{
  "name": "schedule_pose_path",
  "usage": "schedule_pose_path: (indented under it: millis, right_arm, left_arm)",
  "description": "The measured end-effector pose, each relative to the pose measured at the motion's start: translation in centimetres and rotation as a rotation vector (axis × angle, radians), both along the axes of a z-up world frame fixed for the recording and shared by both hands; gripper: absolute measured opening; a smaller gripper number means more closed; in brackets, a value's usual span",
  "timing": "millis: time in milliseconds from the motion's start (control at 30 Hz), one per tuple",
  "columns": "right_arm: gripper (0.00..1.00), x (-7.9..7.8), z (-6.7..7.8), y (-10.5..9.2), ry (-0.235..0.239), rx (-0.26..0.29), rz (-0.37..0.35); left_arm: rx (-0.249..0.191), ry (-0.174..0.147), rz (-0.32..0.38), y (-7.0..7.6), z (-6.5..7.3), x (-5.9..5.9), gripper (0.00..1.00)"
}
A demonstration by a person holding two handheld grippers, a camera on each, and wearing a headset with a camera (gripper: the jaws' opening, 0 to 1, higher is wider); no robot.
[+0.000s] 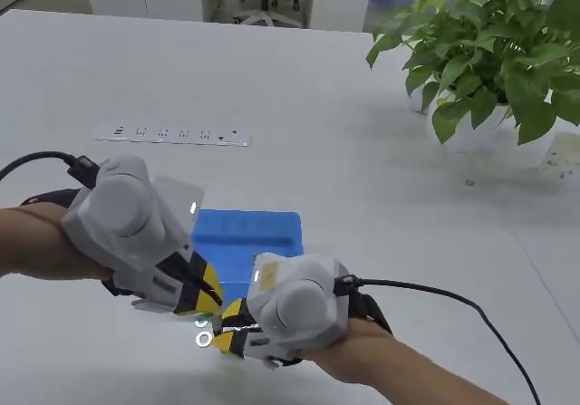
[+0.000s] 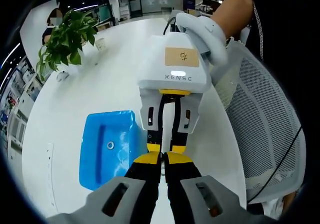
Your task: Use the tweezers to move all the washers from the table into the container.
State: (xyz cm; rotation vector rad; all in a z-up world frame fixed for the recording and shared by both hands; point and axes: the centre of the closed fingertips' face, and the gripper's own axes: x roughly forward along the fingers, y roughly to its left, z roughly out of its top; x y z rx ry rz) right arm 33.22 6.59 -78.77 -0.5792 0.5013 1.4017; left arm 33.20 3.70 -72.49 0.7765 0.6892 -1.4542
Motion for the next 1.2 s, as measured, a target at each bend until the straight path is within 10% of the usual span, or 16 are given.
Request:
schedule_pose_path:
  millis: [1200]
  right_arm:
    - [0.10,-0.2,1.3,-0.5,0.013,-0.008,0.000]
  left_arm:
    - [0.024,-0.012,-0.031,-0.4,1.4,-0.6,0.06]
